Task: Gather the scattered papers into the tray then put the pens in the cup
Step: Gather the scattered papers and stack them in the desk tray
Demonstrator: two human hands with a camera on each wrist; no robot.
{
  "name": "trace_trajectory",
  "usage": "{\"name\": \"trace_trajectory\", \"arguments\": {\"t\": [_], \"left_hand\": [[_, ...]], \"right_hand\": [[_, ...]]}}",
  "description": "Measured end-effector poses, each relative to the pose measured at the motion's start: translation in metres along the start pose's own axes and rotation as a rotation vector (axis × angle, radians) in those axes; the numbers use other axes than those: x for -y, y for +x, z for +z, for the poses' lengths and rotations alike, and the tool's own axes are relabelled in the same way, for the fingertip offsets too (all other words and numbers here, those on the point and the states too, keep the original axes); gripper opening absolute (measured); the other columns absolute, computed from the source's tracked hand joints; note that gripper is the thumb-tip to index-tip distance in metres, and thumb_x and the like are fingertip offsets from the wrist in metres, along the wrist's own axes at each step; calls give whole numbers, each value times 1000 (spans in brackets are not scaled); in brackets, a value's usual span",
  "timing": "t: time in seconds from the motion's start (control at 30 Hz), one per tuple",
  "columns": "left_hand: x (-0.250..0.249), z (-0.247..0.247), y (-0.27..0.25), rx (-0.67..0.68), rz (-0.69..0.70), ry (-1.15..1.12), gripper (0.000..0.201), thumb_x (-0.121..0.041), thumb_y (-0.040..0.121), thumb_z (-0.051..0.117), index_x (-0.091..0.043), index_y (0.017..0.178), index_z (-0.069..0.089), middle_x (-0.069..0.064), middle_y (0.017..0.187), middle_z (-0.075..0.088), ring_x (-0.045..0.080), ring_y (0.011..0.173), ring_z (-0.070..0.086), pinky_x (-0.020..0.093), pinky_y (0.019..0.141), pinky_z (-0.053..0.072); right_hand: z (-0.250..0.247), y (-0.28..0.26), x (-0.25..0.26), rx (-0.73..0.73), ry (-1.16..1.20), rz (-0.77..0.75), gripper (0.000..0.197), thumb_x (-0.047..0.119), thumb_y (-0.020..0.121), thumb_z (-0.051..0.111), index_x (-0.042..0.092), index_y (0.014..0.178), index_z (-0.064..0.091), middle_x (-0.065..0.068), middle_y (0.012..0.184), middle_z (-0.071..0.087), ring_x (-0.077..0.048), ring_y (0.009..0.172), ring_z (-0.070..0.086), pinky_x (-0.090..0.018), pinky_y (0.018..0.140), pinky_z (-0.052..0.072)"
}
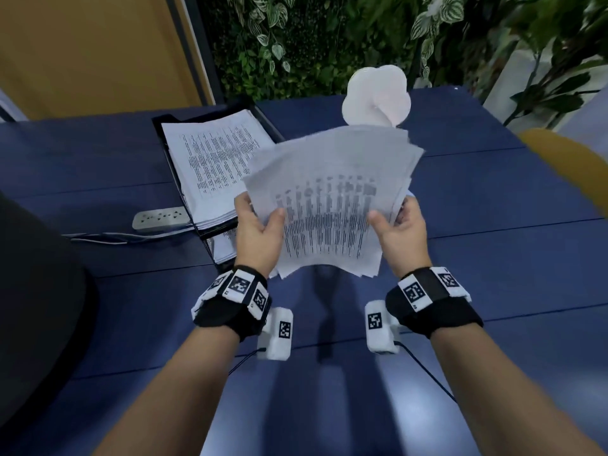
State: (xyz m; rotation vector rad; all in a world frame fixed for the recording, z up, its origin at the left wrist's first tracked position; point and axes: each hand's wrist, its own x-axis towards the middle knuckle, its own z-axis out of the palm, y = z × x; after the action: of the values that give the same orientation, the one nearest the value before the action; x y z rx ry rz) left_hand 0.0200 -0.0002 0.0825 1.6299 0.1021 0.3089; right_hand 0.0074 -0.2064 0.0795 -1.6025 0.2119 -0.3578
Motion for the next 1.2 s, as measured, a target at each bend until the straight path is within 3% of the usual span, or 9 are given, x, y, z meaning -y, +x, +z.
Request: {"name": "trace_trajectory", "arguments": {"t": [0.2, 0.43, 0.5, 0.63, 0.77, 0.93, 1.03, 1.13, 1.2], "left_hand": [[5, -6, 9, 67, -105, -136, 44, -15, 88, 64, -12, 126, 42, 1, 120, 61, 11, 111, 59, 32, 99, 45], [-13, 16, 9, 19, 18, -111, 30, -2, 93, 52, -30, 102, 45, -14, 97, 60, -15, 81, 59, 6, 72, 44], [-10, 11, 13, -40, 14, -134, 31, -4, 88, 58, -29, 99, 44, -11, 97, 61, -10, 81, 61, 10, 72, 46], [7, 2, 8, 1, -96, -109, 38, -2, 82, 68, -17, 110, 49, 3, 105, 66, 12, 93, 66, 30, 89, 53], [12, 1, 5, 64, -137, -143, 29, 3, 87, 61, -5, 115, 59, 9, 108, 65, -4, 83, 66, 16, 85, 52], [6, -13, 16, -33, -197, -290, 58, -18, 80, 73, 3, 128, 49, 14, 123, 62, 20, 114, 60, 42, 104, 43], [5, -24, 25, -84, -264, -432, 80, -35, 70, 81, -6, 134, 44, 12, 127, 61, 28, 120, 56, 59, 105, 36], [2, -27, 27, -78, -320, -588, 22, -17, 89, 65, -21, 109, 57, 11, 118, 66, 33, 112, 61, 68, 93, 41], [3, -24, 25, -8, -360, -646, 18, -14, 92, 59, -23, 107, 55, 11, 123, 63, 34, 117, 58, 68, 95, 39]], "right_hand": [[-1, 8, 3, 28, 104, 74, 27, 8, 77, 66, 19, 100, 58, 1, 96, 68, -16, 90, 66, -38, 90, 53], [24, 7, 21, 37, 83, -45, 30, -2, 93, 48, 14, 119, 49, 16, 89, 65, 0, 76, 62, -14, 75, 51], [24, 9, 20, 36, 73, -58, 32, -1, 92, 50, 10, 122, 46, 16, 83, 63, 2, 69, 60, -12, 69, 49], [19, 6, 6, 62, 33, 15, 36, 0, 89, 55, 12, 122, 46, 10, 100, 66, -2, 90, 64, -25, 87, 51], [17, 3, -8, 79, -4, 53, 37, 3, 90, 56, 12, 125, 49, 12, 105, 64, 5, 95, 61, -15, 88, 48], [-2, 1, -32, 112, -149, 202, 20, 28, 82, 72, 12, 93, 70, -4, 93, 72, -13, 85, 65, -32, 81, 52], [-12, -2, -41, 37, 1, 307, 9, 18, 82, 72, 11, 85, 67, -6, 84, 71, -14, 70, 65, -36, 74, 53], [-10, -1, -39, 16, 413, 393, 16, 5, 89, 59, 15, 78, 56, 0, 70, 69, -16, 61, 61, -34, 70, 53], [-4, -1, -33, 90, 554, 401, 15, 4, 93, 52, 15, 85, 56, 0, 76, 71, -16, 68, 65, -34, 75, 53]]}}
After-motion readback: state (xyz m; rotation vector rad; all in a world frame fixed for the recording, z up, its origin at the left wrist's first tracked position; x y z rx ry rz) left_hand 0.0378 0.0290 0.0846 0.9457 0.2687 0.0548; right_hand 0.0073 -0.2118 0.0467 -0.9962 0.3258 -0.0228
